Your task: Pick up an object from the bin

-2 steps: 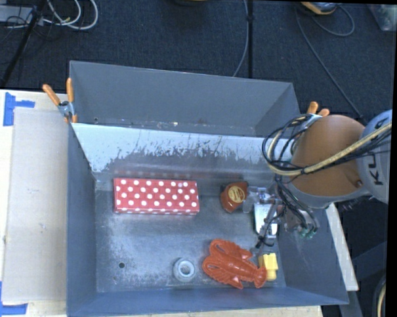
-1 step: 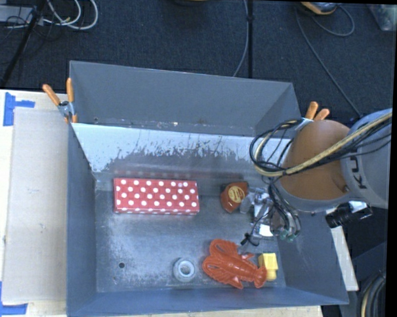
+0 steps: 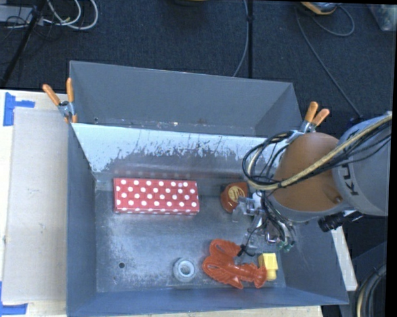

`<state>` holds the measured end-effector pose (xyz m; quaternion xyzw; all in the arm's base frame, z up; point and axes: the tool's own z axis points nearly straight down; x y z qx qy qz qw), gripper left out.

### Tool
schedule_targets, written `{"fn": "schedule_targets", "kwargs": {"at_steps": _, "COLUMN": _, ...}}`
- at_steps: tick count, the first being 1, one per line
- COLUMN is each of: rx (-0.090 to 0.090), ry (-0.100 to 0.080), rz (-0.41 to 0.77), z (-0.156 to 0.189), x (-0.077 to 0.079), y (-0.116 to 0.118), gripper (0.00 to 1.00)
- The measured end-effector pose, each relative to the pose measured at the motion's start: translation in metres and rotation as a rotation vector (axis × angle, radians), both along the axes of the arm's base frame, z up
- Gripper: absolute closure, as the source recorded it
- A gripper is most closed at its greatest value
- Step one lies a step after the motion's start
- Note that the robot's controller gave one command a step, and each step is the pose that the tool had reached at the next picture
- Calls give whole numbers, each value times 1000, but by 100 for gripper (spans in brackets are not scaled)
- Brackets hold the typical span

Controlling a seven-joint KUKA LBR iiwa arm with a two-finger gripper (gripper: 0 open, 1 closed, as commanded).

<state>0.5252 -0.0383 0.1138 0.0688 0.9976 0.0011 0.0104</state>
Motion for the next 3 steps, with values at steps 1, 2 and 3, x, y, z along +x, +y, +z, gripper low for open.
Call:
{"fn": "schedule_targets", "kwargs": {"at_steps": 1, "rx": -1, "ry": -9, "rz": -9, "z": -40, "x": -45, "y": 54, "gripper": 100}}
{"fn": "schedule_targets", "kwargs": {"at_steps": 2, "rx": -1, "ry": -9, "rz": -8, "z": -40, "x": -45, "y": 54, "gripper": 100}}
{"fn": "schedule_targets", "kwargs": {"at_steps": 3, "rx": 0, "ry": -8, "rz": -41, "z": 83, "x": -41, "y": 60, "gripper": 100}}
